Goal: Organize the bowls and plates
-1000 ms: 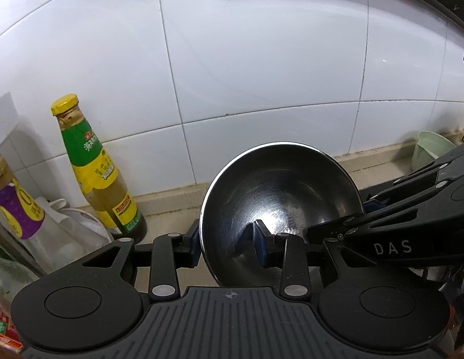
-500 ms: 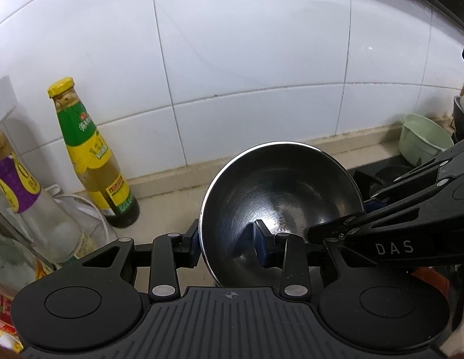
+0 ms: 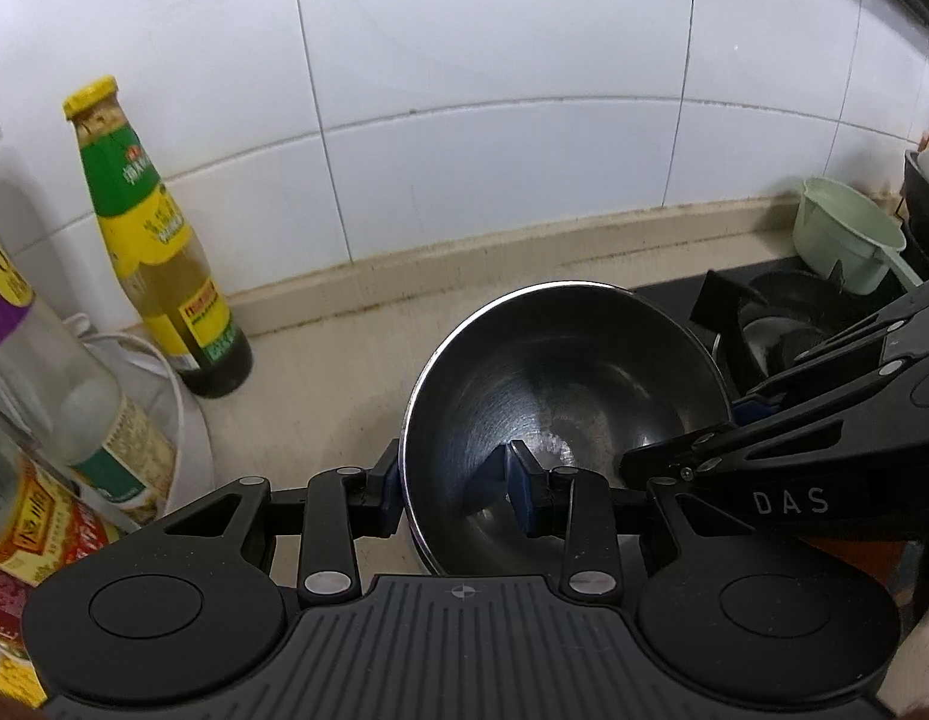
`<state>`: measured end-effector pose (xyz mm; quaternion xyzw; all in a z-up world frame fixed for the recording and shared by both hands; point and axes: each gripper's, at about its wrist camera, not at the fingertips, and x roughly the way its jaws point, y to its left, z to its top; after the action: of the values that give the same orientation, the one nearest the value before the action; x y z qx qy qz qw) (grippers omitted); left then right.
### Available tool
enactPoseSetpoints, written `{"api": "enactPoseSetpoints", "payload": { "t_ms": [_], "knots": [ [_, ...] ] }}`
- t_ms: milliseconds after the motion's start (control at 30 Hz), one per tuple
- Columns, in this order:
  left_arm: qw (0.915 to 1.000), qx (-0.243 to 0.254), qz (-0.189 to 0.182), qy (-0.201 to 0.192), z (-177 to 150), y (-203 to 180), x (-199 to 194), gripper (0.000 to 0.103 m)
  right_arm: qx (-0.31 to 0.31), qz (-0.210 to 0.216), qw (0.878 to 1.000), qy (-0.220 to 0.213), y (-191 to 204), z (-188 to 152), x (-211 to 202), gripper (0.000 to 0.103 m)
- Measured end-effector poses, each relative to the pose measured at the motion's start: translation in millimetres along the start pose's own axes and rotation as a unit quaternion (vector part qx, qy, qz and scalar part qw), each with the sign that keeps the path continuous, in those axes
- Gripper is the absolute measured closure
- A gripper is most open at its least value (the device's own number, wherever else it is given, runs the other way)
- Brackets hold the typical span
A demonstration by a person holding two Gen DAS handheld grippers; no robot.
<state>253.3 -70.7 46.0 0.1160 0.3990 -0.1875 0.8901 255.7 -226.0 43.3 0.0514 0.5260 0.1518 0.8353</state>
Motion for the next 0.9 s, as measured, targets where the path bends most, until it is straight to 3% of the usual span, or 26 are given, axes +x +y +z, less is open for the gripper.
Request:
{"api": "enactPoseSetpoints", "payload": {
  "t_ms": [267, 333, 433, 900],
  "knots": [
    [0.9999, 0.003, 0.006, 0.016, -8, 6, 13, 0.059, -0.008, -0.011, 1.0, 0.013, 4, -2, 15, 0.084],
    [0.9998, 0.008, 0.013, 0.012, -9, 9, 13, 0.052, -0.011, -0.02, 1.0, 0.004, 6, -1, 16, 0.078],
    [0.9998, 0.007, 0.013, 0.011, -11, 13, 11, 0.051, -0.009, -0.021, 1.0, 0.0, 4, 2, 15, 0.074],
    [0.9991, 0.036, -0.017, -0.012, -28, 23, -18, 0.038, 0.023, -0.008, 1.0, 0.004, 0, -4, 24, 0.068]
  ]
}}
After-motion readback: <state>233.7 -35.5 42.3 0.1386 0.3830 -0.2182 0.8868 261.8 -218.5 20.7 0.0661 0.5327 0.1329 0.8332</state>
